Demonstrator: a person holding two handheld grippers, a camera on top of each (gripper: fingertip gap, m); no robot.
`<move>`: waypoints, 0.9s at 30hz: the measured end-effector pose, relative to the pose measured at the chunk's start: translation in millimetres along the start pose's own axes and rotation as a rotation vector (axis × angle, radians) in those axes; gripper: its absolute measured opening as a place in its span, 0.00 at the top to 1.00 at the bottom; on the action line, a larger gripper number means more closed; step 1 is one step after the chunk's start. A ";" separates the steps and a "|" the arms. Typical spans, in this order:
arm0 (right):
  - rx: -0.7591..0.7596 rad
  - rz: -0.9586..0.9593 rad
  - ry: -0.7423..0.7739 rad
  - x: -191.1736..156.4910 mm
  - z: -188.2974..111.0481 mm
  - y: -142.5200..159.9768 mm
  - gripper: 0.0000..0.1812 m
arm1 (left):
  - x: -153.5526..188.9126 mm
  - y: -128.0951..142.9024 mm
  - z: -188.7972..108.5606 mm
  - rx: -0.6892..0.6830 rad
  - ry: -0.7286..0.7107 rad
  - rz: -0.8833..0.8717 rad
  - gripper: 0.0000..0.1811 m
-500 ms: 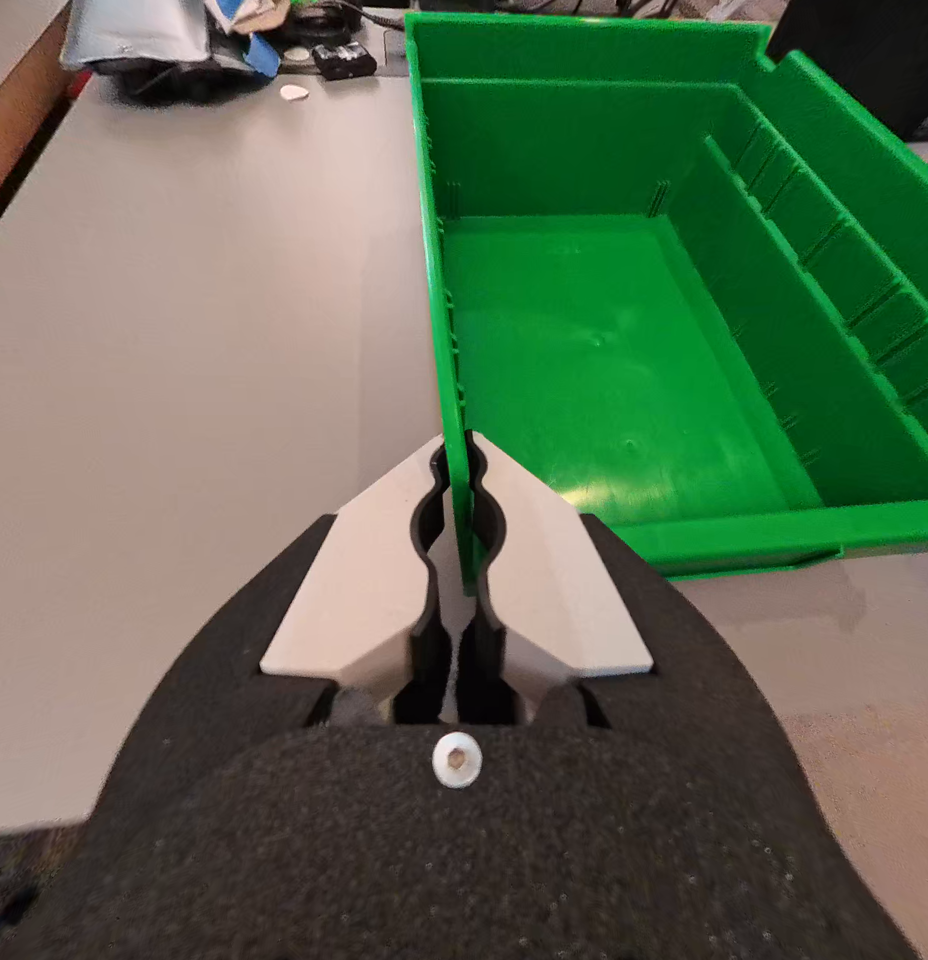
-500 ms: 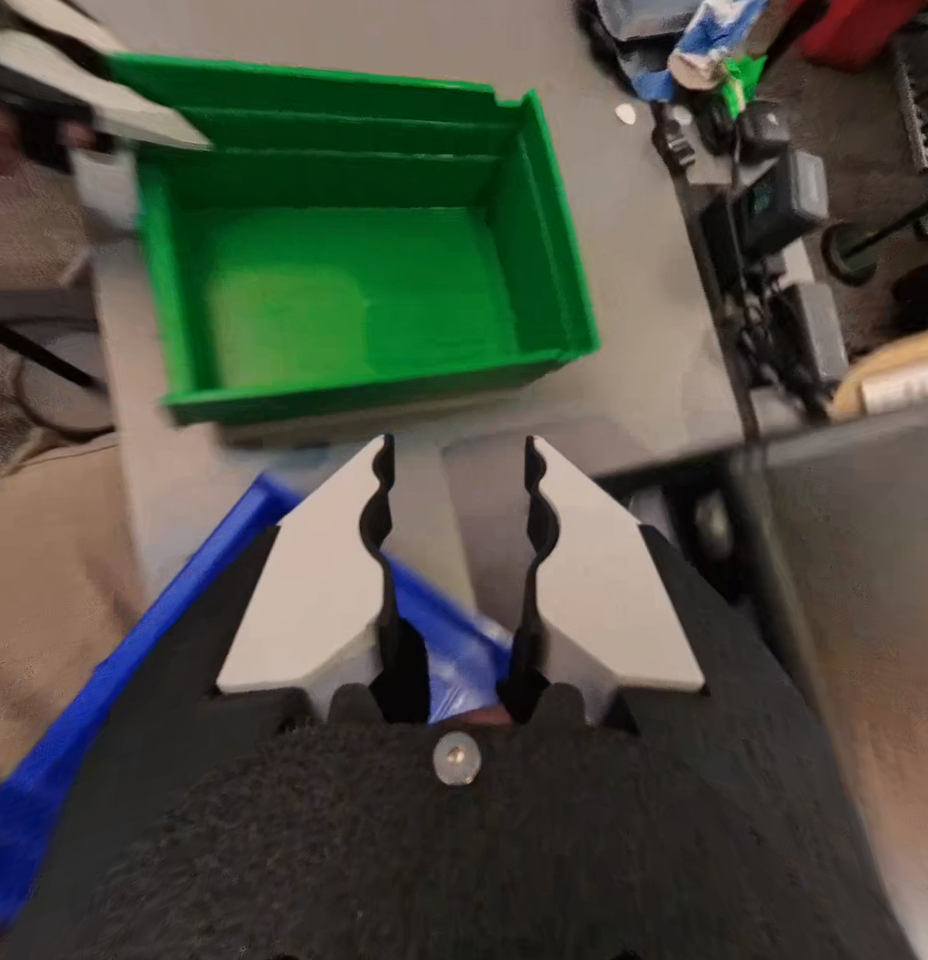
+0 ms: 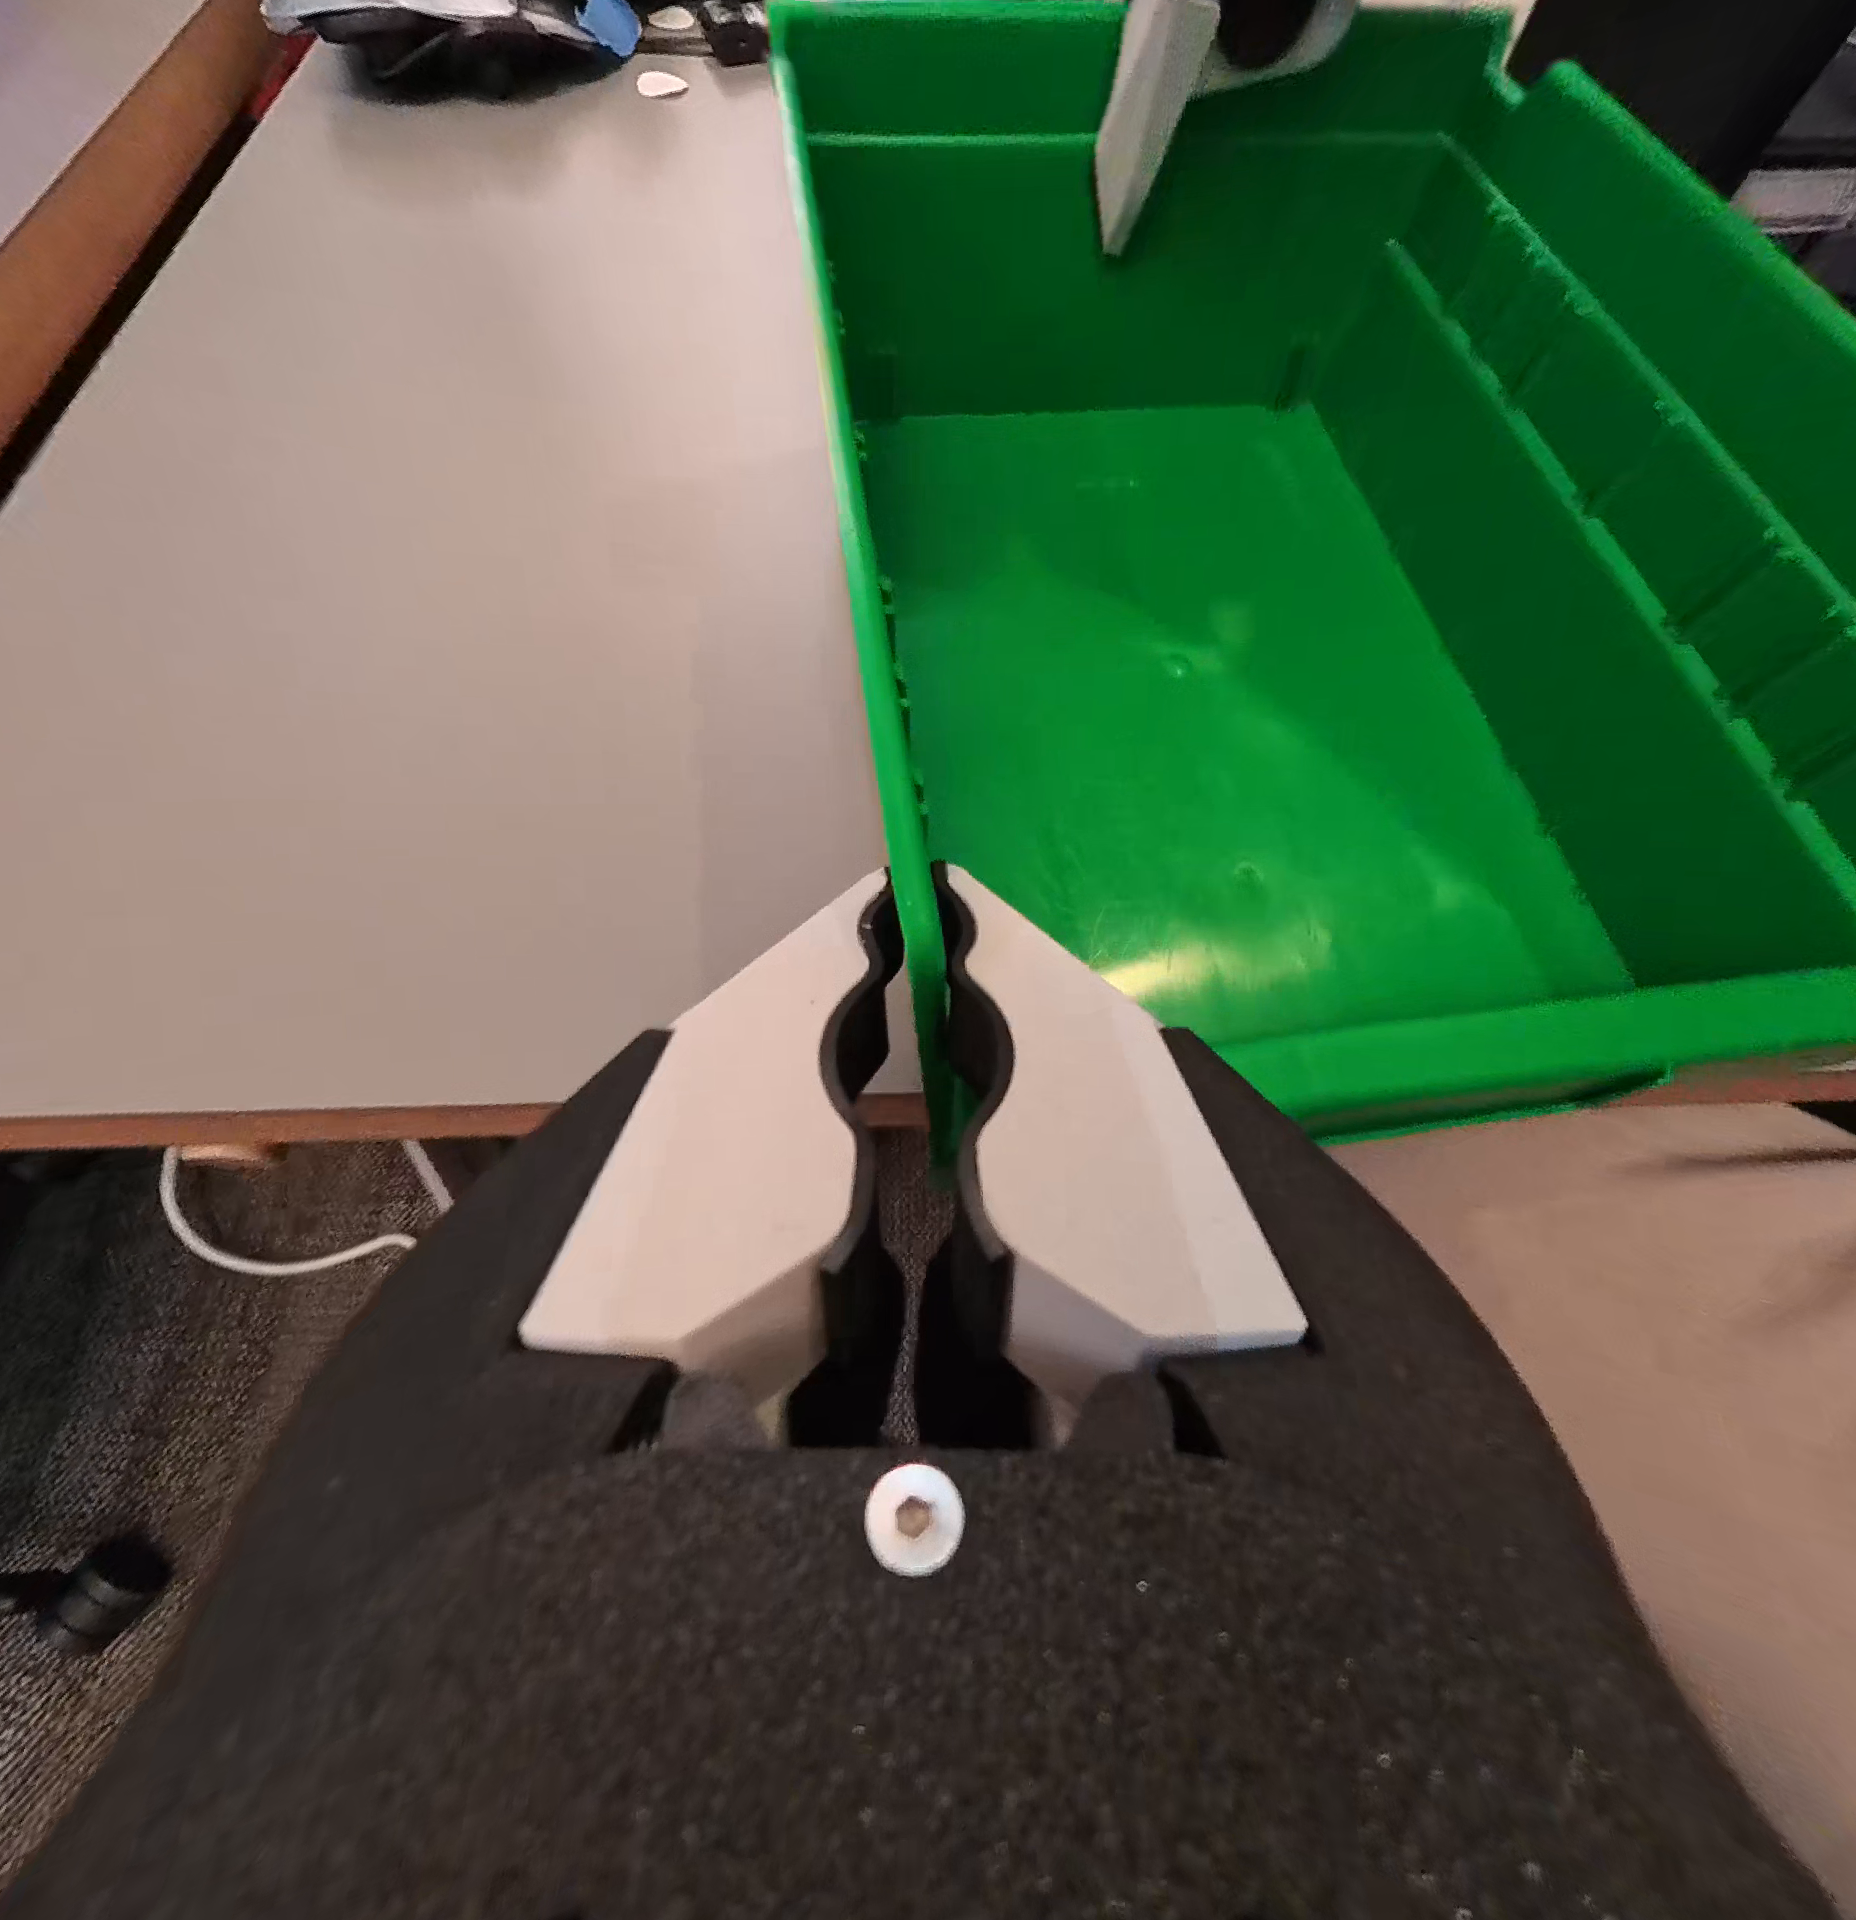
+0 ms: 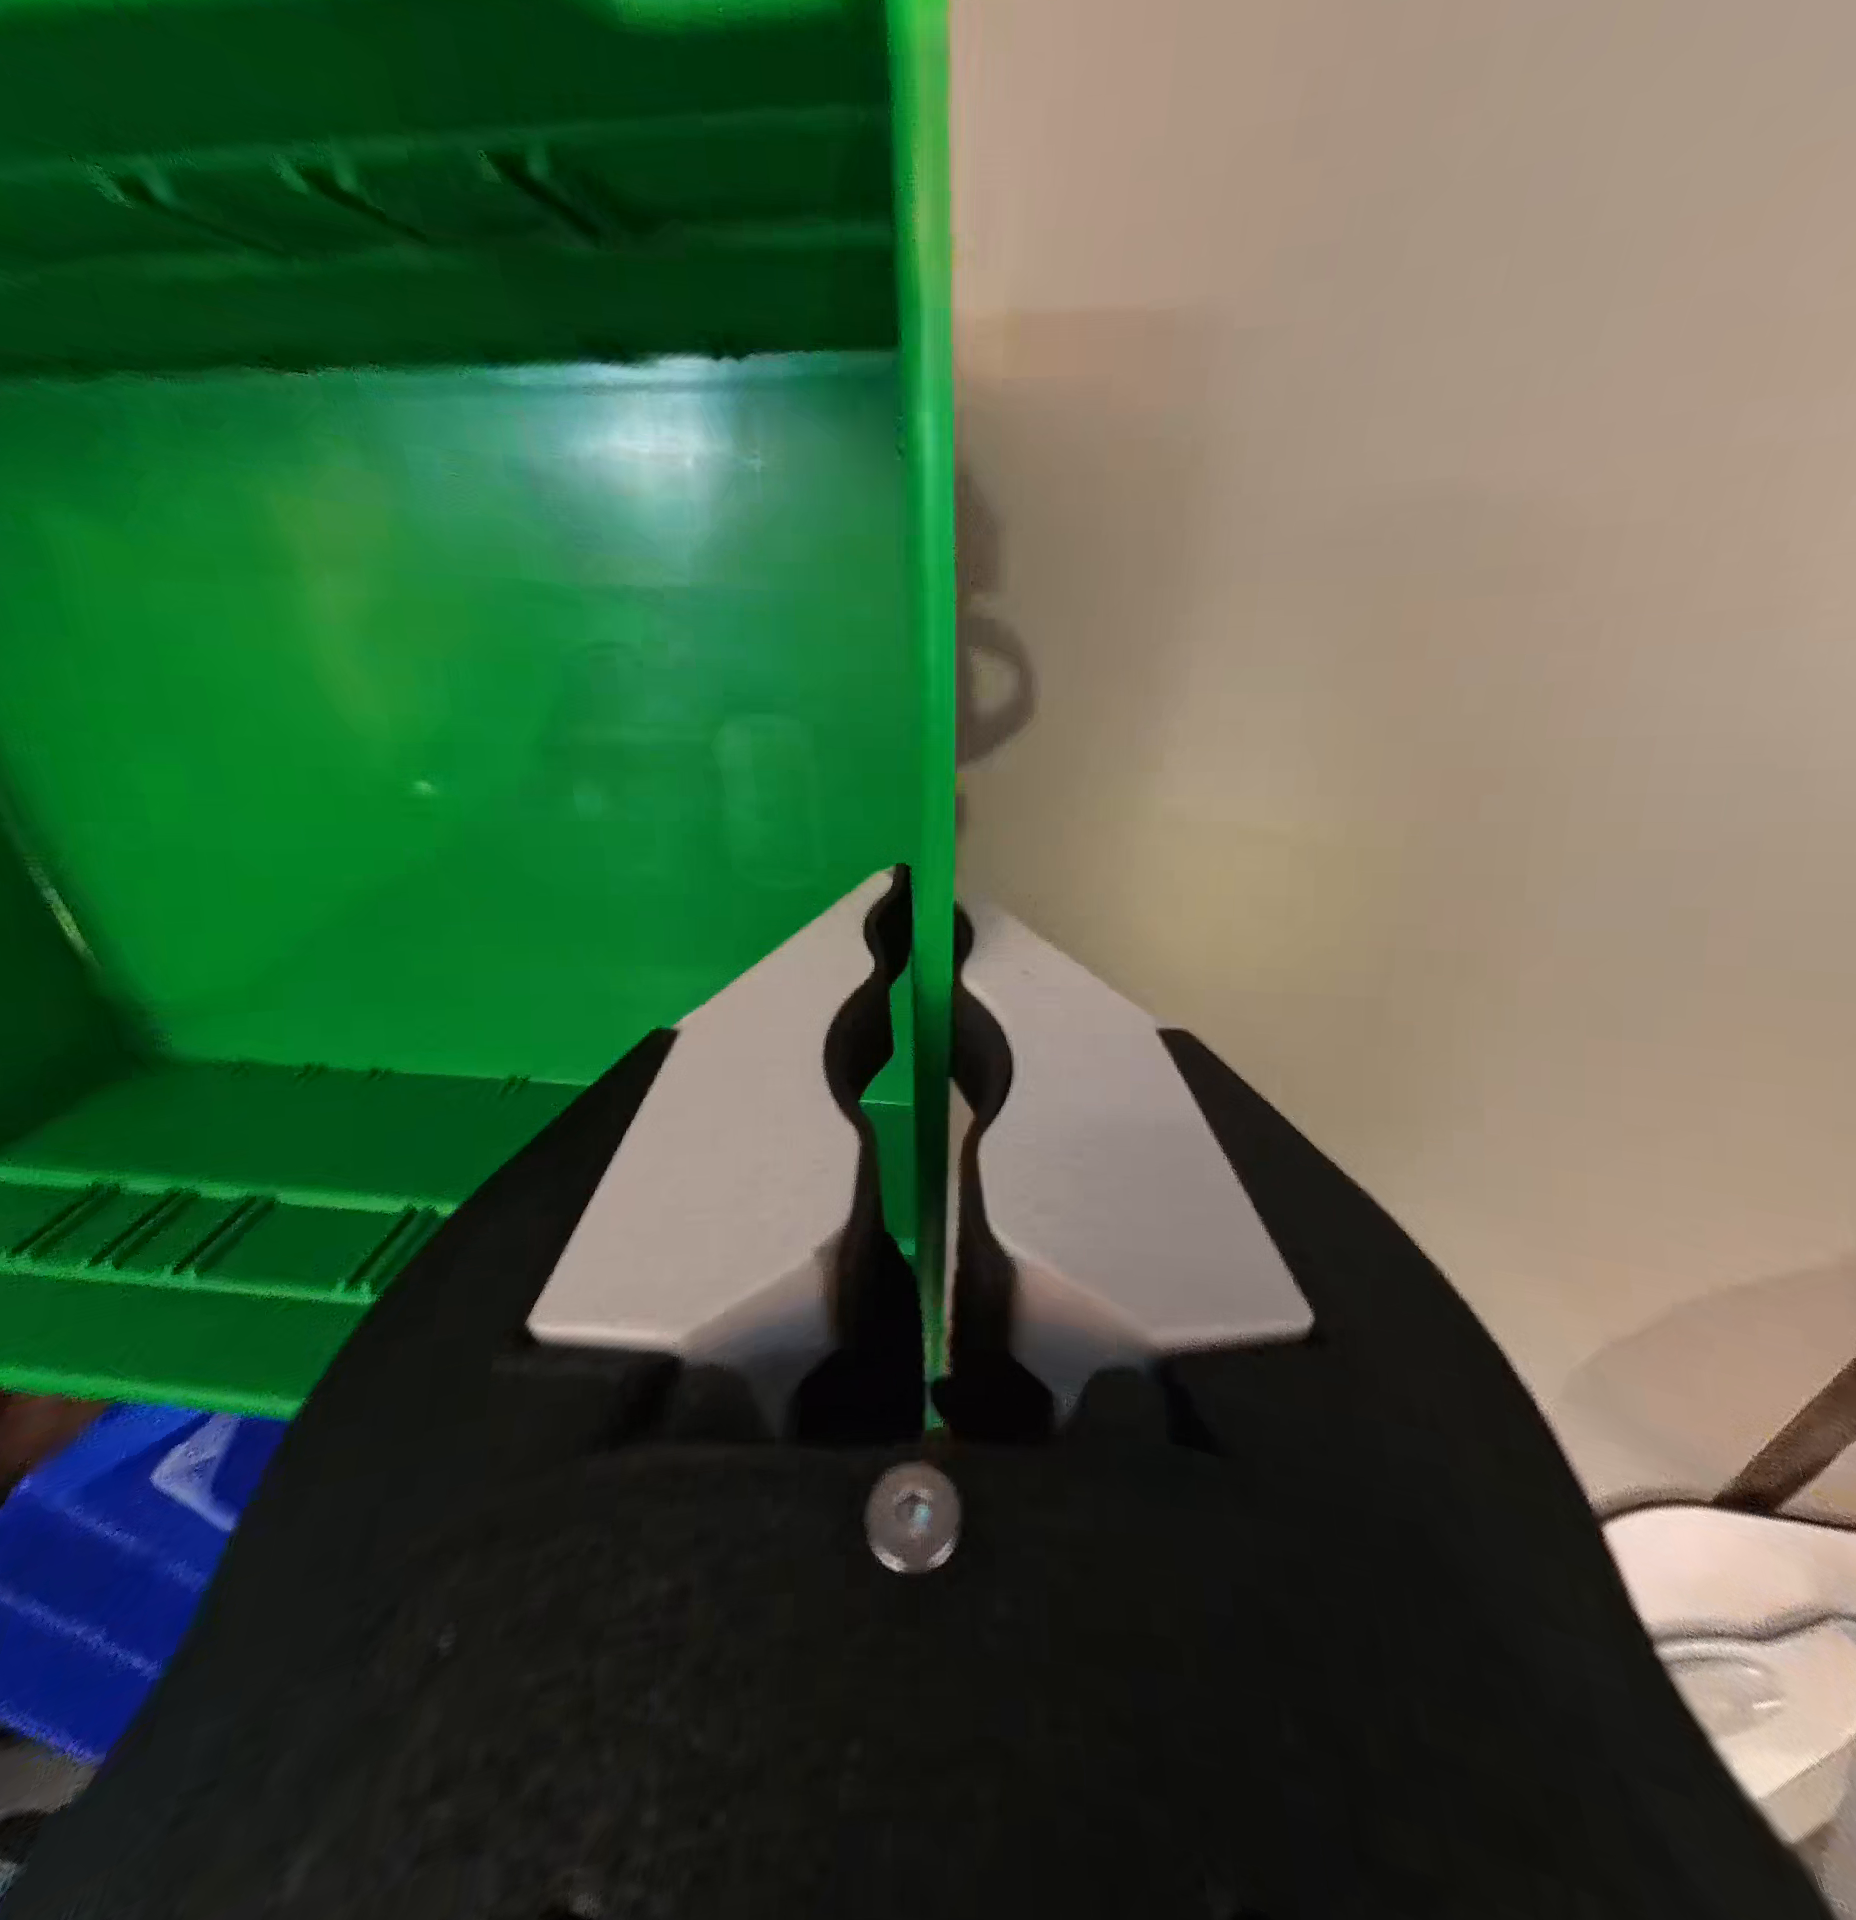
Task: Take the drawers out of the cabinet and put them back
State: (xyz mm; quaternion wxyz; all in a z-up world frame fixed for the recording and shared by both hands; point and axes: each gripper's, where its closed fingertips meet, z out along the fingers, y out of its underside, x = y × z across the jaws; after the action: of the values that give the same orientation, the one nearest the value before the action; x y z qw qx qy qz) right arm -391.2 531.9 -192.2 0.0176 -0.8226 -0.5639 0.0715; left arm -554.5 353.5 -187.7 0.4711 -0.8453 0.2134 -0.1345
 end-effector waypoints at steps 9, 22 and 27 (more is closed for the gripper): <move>0.052 -0.173 0.241 -21.8 -208.7 24.2 0.99 | 46.6 -139.1 -82.5 0.265 -0.134 0.088 0.99; -0.240 0.263 0.470 -92.5 -408.2 496.5 0.99 | 464.6 -242.8 -60.2 0.572 0.392 0.018 0.97; -0.364 0.389 0.326 -110.7 -323.4 666.7 0.99 | 632.6 -164.2 -29.0 0.486 0.522 0.072 0.94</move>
State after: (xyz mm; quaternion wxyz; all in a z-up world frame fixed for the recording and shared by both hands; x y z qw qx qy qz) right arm 230.9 203.2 65.4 -0.0539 -0.9052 -0.3894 -0.1615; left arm 23.5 100.0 -15.8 0.5926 -0.6376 0.3179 -0.3759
